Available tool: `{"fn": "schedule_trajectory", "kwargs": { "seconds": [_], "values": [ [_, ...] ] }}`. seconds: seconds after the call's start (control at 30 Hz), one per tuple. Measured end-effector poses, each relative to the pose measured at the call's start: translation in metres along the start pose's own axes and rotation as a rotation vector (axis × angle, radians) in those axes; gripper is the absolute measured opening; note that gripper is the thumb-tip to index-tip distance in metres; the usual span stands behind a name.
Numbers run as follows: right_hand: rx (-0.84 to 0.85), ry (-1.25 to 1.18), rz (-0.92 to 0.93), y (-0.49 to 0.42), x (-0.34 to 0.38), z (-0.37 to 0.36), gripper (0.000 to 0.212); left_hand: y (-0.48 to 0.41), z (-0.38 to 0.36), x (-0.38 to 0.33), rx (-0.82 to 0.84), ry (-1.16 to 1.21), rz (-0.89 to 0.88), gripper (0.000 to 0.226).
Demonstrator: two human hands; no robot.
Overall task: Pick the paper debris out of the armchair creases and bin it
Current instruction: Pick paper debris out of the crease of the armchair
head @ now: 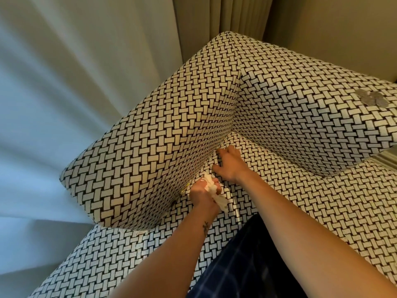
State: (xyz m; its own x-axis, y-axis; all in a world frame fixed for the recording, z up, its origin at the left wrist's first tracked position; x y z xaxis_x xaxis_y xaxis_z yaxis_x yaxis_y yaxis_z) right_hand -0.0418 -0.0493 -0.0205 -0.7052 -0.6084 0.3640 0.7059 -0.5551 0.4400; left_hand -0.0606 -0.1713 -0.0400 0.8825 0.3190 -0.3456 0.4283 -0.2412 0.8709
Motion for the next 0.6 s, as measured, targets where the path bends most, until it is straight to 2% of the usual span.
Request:
{"fn": "schedule_trajectory", "kwargs": {
  "seconds": [0.07, 0.17, 0.3, 0.6],
  "values": [
    [0.040, -0.035, -0.034, -0.007, 0.000, -0.002, 0.078, -0.002, -0.006, -0.004, 0.008, 0.015, 0.021, 0.031],
    [0.095, -0.058, -0.037, -0.018, 0.005, -0.002, 0.076, -0.004, -0.015, -0.004, 0.008, 0.027, 0.041, 0.033],
    [0.080, 0.038, -0.060, -0.030, 0.005, -0.001, 0.069, -0.007, -0.021, 0.001, -0.033, -0.015, 0.014, 0.032],
    [0.131, 0.012, -0.083, -0.055, 0.002, 0.005, 0.062, -0.014, -0.035, 0.000, -0.055, -0.013, -0.004, 0.032]
  ]
}}
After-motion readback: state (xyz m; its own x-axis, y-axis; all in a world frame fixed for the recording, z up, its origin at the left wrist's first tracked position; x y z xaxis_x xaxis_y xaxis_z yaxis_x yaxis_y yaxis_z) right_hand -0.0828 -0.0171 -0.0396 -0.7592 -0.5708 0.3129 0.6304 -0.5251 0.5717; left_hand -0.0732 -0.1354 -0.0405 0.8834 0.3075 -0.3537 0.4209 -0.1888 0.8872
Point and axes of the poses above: each hand's wrist, its own y-axis away from the middle knuckle, its own z-axis out of the back of the hand, x = y × z, the point moved 2 cm from there along -y, towards the middle knuckle, and after that the axes turned 8 degrees about y, right-handed, at the moved point
